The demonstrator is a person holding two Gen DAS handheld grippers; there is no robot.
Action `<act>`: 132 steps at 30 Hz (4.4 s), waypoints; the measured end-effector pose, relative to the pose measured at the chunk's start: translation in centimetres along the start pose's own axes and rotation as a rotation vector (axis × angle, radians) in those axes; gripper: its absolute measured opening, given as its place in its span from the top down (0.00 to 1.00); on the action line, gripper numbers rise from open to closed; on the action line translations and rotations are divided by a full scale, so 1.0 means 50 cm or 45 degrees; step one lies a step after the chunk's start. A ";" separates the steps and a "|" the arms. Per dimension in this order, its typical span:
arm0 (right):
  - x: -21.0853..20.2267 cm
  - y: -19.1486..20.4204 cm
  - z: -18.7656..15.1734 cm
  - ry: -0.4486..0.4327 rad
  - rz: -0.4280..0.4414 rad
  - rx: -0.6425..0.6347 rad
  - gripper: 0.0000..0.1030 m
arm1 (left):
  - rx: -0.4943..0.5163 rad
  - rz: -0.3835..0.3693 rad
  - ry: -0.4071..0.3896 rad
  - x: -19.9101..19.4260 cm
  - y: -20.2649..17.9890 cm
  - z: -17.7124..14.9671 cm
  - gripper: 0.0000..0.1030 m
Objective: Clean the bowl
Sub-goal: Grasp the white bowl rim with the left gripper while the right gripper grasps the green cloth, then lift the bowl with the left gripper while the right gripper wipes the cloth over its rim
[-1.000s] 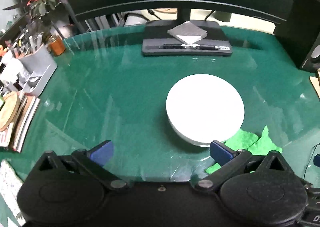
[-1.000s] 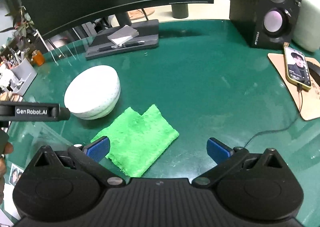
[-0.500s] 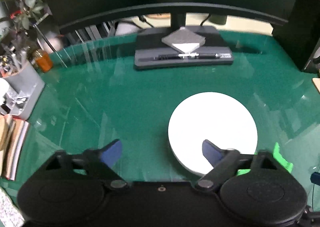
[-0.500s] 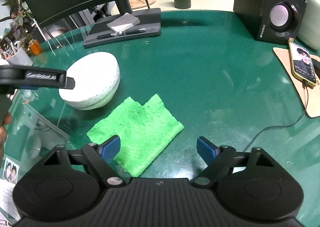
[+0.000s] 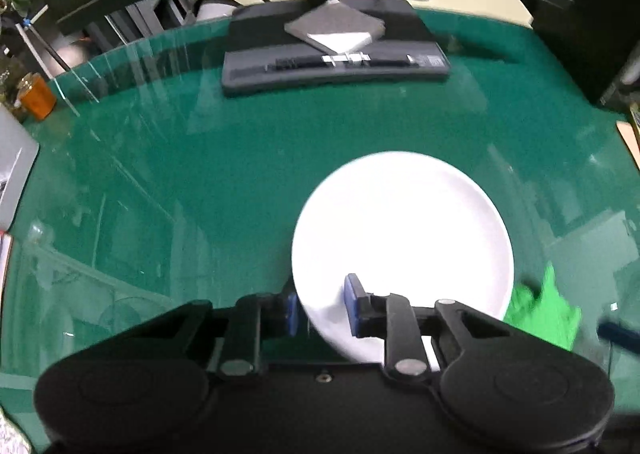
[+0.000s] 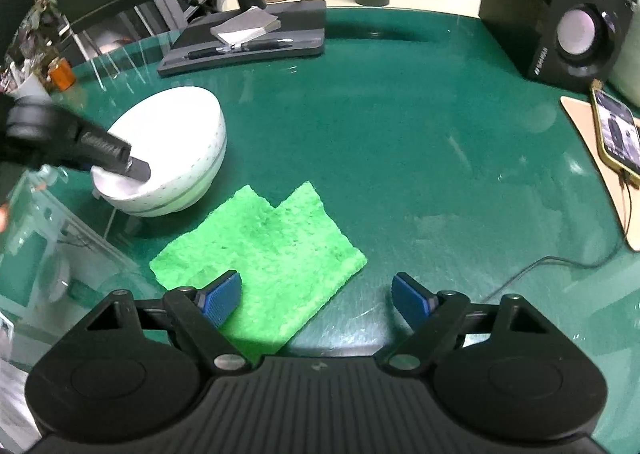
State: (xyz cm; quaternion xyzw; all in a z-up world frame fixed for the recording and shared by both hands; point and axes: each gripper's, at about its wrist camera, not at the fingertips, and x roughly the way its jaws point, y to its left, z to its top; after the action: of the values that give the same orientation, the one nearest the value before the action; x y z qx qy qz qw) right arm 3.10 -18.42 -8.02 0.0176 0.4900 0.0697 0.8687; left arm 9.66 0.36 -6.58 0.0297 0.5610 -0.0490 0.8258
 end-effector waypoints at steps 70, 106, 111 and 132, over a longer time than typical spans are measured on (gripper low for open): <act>0.028 -0.155 -0.137 0.179 0.785 1.397 0.97 | -0.147 -0.411 0.023 0.005 0.065 -0.125 0.84; 0.140 -0.132 -0.013 0.243 0.709 1.183 0.96 | 0.131 -0.142 0.004 -0.013 -0.030 -0.114 0.78; 0.110 -0.157 -0.069 0.307 0.700 1.233 0.96 | 0.154 -0.130 -0.005 -0.006 -0.042 -0.111 0.77; 0.099 -0.163 -0.065 0.306 0.701 1.225 0.95 | 0.207 -0.093 -0.024 -0.008 -0.052 -0.120 0.75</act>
State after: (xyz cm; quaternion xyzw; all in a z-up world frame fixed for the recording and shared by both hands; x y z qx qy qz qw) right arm 3.71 -25.92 -14.71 0.5305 0.5394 0.0642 0.6508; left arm 3.69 -1.60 -8.40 0.0756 0.5482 -0.1246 0.8235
